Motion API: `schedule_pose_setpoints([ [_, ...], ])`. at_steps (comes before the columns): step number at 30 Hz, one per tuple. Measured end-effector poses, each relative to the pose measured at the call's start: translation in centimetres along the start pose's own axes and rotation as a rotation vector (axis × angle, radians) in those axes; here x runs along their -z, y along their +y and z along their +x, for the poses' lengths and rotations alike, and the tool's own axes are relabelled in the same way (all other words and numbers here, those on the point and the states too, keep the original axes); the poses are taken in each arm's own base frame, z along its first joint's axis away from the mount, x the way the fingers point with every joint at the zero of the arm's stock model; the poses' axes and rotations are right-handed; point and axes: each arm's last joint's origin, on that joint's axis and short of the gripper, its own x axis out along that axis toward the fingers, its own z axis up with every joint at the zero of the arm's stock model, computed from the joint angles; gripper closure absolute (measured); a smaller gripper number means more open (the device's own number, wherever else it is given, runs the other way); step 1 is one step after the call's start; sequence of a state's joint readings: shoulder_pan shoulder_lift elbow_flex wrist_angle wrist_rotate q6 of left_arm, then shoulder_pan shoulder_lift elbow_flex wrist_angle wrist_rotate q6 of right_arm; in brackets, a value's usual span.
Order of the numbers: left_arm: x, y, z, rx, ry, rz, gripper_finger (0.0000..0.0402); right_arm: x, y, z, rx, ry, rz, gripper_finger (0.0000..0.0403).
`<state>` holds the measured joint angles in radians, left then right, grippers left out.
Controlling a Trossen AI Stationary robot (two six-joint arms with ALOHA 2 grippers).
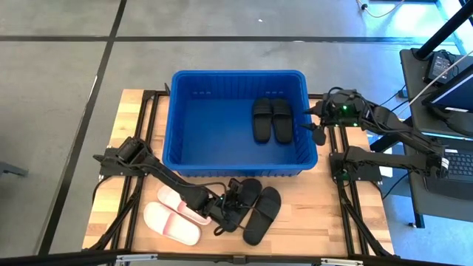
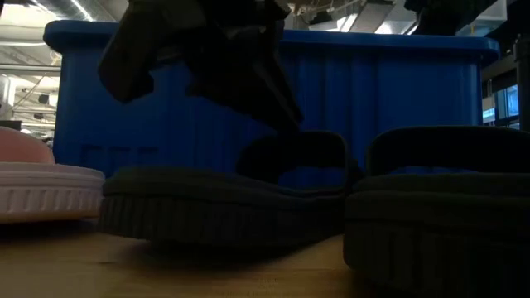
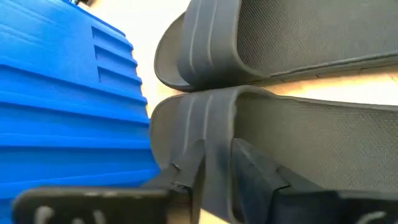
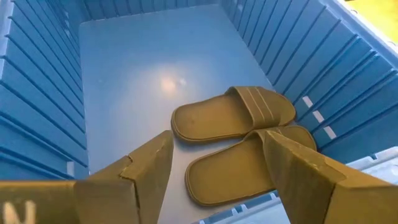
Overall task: Pick and place slides into bin
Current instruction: Put the black slide into the organizer bin
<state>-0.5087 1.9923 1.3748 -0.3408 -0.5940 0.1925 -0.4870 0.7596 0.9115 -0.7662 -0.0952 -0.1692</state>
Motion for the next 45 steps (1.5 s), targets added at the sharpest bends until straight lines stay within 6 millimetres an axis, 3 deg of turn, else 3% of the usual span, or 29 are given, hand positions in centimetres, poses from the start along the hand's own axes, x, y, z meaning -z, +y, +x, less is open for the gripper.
schedule_pose_setpoints([
  [6, 0.27, -0.32, 0.29, 0.007, -0.024, -0.038, 0.0396, 0.03, 0.04, -0.25, 0.001, -0.009, 0.001, 0.0152],
  [30, 0.35, -0.48, 0.19, 0.011, -0.017, -0.071, 0.0396, 0.05, 0.04, -0.29, 0.001, -0.01, 0.005, 0.0152],
  [36, 0.51, -0.51, 0.18, 0.015, -0.001, -0.202, 0.0368, 0.05, 0.04, -0.29, 0.001, -0.009, 0.004, 0.0152],
  [45, 0.72, -0.53, 0.18, 0.009, 0.018, -0.186, 0.0297, 0.05, 0.04, -0.29, 0.001, -0.01, -0.002, 0.0152],
])
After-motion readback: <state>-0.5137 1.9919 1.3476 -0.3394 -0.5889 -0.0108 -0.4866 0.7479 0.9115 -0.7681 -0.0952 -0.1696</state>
